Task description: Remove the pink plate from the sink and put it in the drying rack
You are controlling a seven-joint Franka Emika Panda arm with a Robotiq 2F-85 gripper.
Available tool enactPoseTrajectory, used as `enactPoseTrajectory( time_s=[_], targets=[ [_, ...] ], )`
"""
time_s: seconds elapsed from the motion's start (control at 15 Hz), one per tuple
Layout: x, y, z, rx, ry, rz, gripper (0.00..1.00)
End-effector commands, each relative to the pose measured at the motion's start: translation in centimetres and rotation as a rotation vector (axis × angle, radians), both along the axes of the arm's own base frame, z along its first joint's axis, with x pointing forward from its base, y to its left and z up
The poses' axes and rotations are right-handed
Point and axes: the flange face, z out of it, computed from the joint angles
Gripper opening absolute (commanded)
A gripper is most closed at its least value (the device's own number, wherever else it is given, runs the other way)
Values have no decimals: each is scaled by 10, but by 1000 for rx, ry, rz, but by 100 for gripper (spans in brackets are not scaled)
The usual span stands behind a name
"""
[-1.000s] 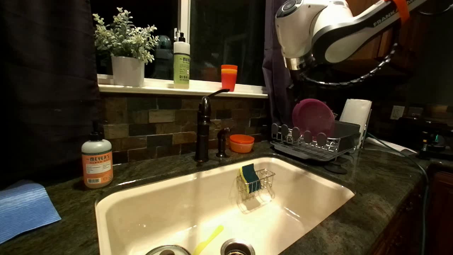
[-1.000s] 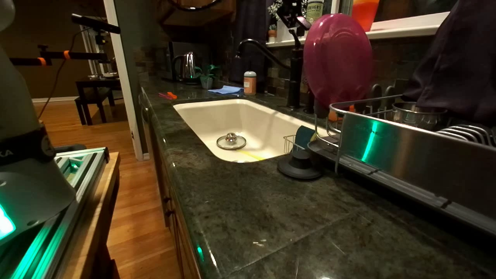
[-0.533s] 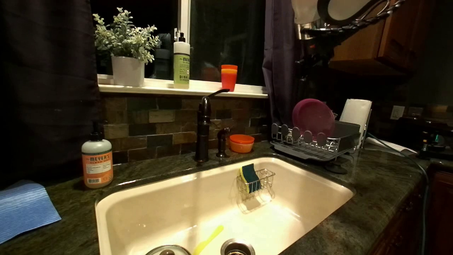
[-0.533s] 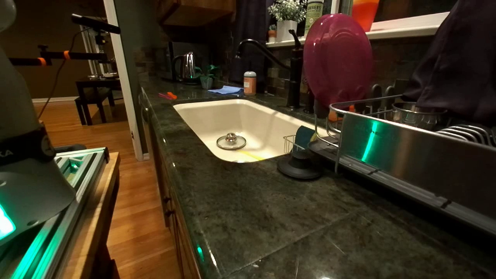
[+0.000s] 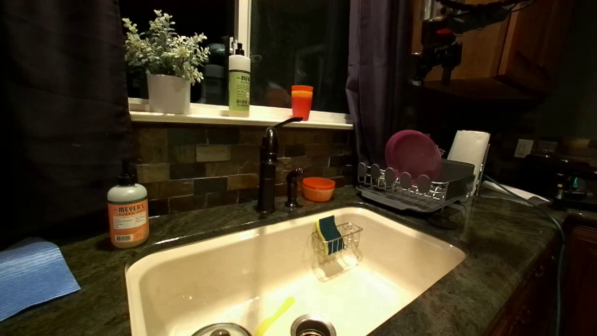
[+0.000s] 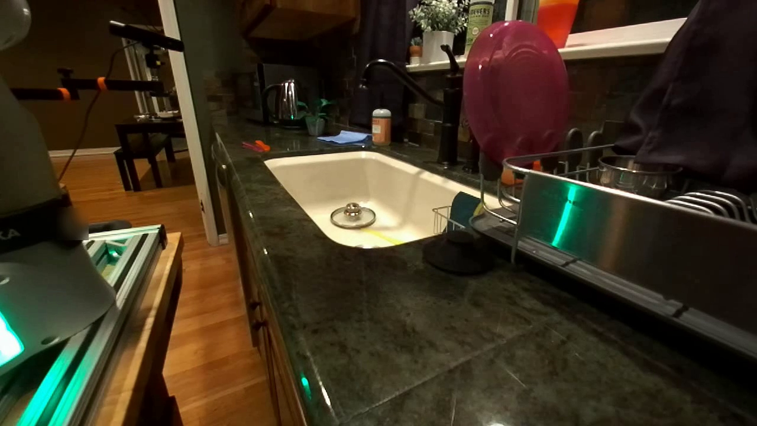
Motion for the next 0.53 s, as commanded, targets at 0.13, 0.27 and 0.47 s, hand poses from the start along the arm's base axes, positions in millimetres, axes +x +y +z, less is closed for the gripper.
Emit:
enactPoseTrajectory(
  time_s=[0.13,0.27,0.47],
  targets=[
    [-22,-16,7,102,15,16,100],
    [-12,-15,12,70,6,0,100],
    [-14,-15,10,75,11,4,100]
  ],
)
